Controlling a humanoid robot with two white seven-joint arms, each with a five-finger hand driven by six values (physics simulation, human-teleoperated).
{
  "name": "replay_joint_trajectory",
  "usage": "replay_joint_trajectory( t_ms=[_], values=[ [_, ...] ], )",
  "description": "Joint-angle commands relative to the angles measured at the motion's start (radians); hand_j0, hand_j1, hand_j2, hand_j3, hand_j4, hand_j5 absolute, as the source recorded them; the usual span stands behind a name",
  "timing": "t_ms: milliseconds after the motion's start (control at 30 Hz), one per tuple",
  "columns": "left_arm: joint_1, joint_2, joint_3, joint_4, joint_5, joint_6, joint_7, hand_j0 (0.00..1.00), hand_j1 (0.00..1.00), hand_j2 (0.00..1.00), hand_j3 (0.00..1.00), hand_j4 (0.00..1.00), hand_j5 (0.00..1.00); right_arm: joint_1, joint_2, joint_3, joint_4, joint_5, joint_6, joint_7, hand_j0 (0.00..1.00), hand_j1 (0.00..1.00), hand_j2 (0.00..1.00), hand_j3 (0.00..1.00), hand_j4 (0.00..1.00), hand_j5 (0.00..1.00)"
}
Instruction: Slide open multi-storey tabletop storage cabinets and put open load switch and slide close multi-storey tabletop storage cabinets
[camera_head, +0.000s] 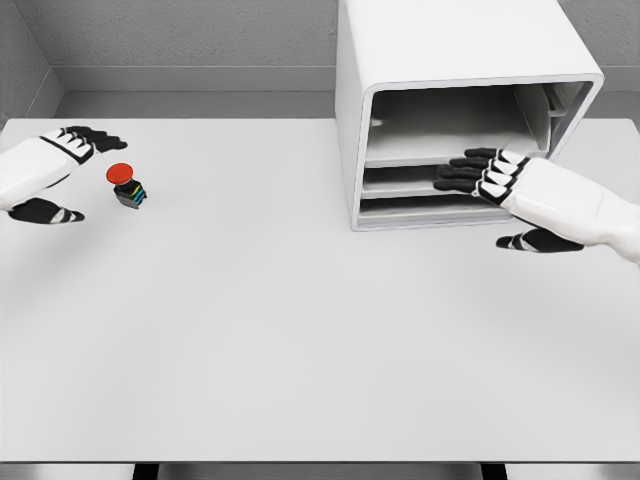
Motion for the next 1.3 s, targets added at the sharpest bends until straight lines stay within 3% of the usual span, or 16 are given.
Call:
replay_joint_trajectory(
  t_ms=[0, 33, 100, 133, 200, 267, 333, 467, 667, 733, 1000, 1067, 1133, 1267],
  values=[
    [0.000, -0.005, -0.001, -0.001, 0.004, 0.001, 0.001, 1.00, 1.00, 1.00, 1.00, 1.00, 1.00, 0.000, 0.000, 0.004, 0.000, 0.013, 0.000, 0.000, 1.00, 1.00, 1.00, 1.00, 1.00, 1.00],
    [-0.003, -0.006, -0.007, 0.000, 0.004, 0.001, 0.001, 1.00, 1.00, 1.00, 1.00, 1.00, 1.00, -0.002, 0.000, 0.008, 0.000, 0.008, 0.000, 0.000, 1.00, 1.00, 1.00, 1.00, 1.00, 1.00],
    [-0.006, -0.009, -0.015, 0.000, 0.006, 0.001, 0.001, 1.00, 1.00, 1.00, 1.00, 1.00, 1.00, -0.041, -0.003, 0.132, 0.003, -0.016, 0.000, -0.016, 1.00, 1.00, 1.00, 1.00, 1.00, 1.00],
    [-0.008, -0.009, -0.015, 0.000, 0.007, 0.001, 0.001, 1.00, 1.00, 1.00, 1.00, 1.00, 1.00, -0.043, -0.003, 0.136, 0.004, -0.073, 0.000, -0.016, 1.00, 1.00, 1.00, 1.00, 1.00, 1.00],
    [-0.009, -0.009, -0.015, 0.000, 0.006, 0.001, 0.001, 1.00, 1.00, 1.00, 1.00, 1.00, 1.00, -0.083, -0.003, 0.140, -0.003, -0.075, 0.000, 0.022, 1.00, 1.00, 1.00, 1.00, 1.00, 1.00],
    [-0.008, -0.009, -0.016, 0.002, 0.004, 0.001, 0.001, 1.00, 1.00, 1.00, 1.00, 1.00, 1.00, -0.106, 0.001, 0.126, -0.003, -0.078, 0.000, 0.234, 1.00, 1.00, 1.00, 1.00, 1.00, 1.00],
    [-0.014, -0.008, -0.024, 0.009, 0.004, 0.001, 0.001, 1.00, 1.00, 1.00, 1.00, 1.00, 1.00, -0.189, 0.003, 0.133, 0.004, -0.072, 0.000, 0.308, 1.00, 1.00, 1.00, 1.00, 1.00, 1.00],
    [-0.080, -0.008, -0.081, 0.015, 0.000, 0.001, 0.001, 1.00, 1.00, 1.00, 1.00, 1.00, 1.00, -0.290, 0.060, 0.143, 0.101, -0.053, 0.000, 0.444, 0.98, 0.98, 0.98, 0.98, 0.98, 0.98],
    [-0.109, -0.011, -0.076, 0.026, -0.005, 0.001, 0.001, 1.00, 1.00, 1.00, 1.00, 1.00, 1.00, -0.360, 0.170, 0.165, 0.214, 0.023, 0.000, 0.460, 0.95, 0.95, 0.95, 0.95, 0.95, 0.95],
    [-0.107, -0.011, -0.075, 0.032, -0.019, 0.001, 0.001, 1.00, 1.00, 1.00, 1.00, 1.00, 1.00, -0.377, 0.215, 0.165, 0.236, 0.023, 0.000, 0.506, 0.94, 0.94, 0.94, 0.94, 0.94, 0.94],
    [-0.104, -0.015, -0.056, 0.051, -0.020, 0.001, 0.001, 1.00, 1.00, 1.00, 1.00, 1.00, 1.00, -0.410, 0.261, 0.151, 0.283, 0.014, 0.000, 0.507, 0.94, 0.94, 0.94, 0.94, 0.94, 0.94],
    [-0.104, -0.023, -0.059, 0.064, -0.022, 0.001, 0.001, 1.00, 1.00, 1.00, 1.00, 1.00, 1.00, -0.410, 0.282, 0.140, 0.351, -0.049, 0.000, 0.507, 0.94, 0.94, 0.94, 0.94, 0.94, 0.94],
    [-0.101, -0.032, -0.059, 0.066, 0.001, 0.001, 0.011, 1.00, 1.00, 1.00, 1.00, 1.00, 1.00, -0.410, 0.287, 0.111, 0.366, -0.062, 0.000, 0.507, 0.94, 0.94, 0.94, 0.94, 0.94, 0.94],
    [-0.106, -0.052, -0.176, 0.120, 0.310, 0.001, 0.014, 1.00, 1.00, 1.00, 1.00, 1.00, 1.00, -0.410, 0.316, 0.085, 0.426, -0.093, 0.000, 0.504, 0.94, 0.94, 0.94, 0.94, 0.94, 0.94]
  ],
)
